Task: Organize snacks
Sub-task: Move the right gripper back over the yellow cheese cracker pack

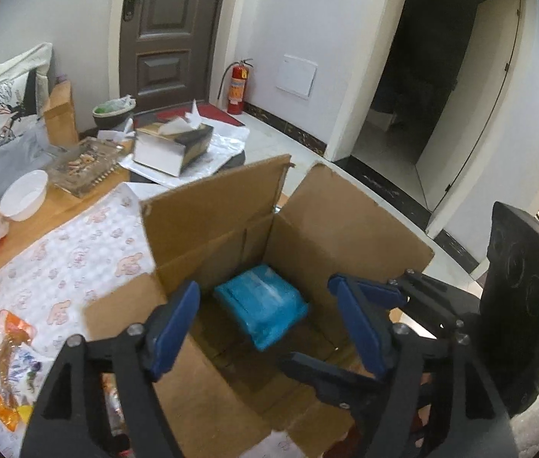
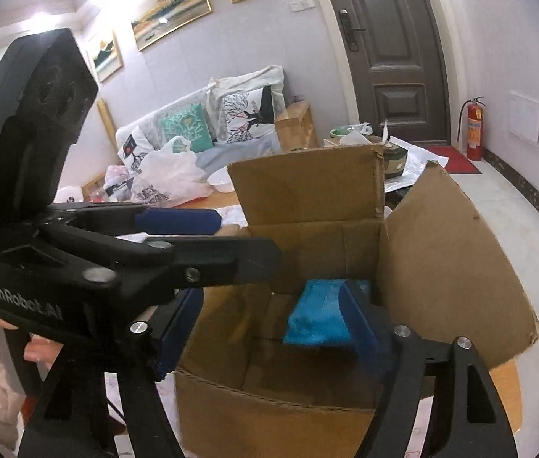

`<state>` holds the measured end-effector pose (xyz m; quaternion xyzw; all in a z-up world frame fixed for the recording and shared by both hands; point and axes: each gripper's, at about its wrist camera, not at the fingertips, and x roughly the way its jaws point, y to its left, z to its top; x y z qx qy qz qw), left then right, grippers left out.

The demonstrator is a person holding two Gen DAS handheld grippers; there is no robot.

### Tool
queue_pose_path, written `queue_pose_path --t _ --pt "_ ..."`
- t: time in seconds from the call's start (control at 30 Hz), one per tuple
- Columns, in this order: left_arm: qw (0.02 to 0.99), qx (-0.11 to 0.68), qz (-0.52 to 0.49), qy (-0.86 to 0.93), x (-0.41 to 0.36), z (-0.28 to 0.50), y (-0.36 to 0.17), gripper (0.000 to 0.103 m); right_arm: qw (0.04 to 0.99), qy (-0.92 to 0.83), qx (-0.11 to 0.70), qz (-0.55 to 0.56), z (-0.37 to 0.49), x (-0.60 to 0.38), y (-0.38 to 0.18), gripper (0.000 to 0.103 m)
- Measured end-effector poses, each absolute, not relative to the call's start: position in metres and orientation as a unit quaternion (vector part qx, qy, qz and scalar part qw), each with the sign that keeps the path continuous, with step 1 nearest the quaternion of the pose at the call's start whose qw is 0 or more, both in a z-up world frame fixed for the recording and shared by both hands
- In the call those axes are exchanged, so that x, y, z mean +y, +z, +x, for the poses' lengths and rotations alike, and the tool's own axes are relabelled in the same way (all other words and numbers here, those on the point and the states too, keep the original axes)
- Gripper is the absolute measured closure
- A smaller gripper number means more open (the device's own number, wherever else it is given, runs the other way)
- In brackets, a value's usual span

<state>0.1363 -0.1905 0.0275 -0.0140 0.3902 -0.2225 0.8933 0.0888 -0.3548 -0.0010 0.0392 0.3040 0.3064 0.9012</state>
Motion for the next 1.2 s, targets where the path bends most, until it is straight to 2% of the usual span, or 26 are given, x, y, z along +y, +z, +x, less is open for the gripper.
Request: queue_pose_path --t 0.17,0.57,0.93,1.2 --pt "0.904 0.373 -0.02 -0.207 -0.162 0.116 0.041 0.028 0.903 0.303 0.304 0.021 0.081 -0.337 0.007 0.022" --pt "0.931 0.34 -0.049 -0.125 -0.041 0.043 0.055 0.024 0.882 0.374 0.284 -0.027 0.038 -0.241 0.037 0.021" --pt "0.927 0.344 -0.127 -0.081 0.077 0.0 -0.001 0.024 0.831 0.428 0.349 -0.069 0.021 -0.124 0.004 0.021" --pt "0.909 0.371 -0.17 -0.084 0.116 0.009 -0.055 0.024 0.801 0.418 0.422 -0.071 0.037 -0.079 -0.049 0.021"
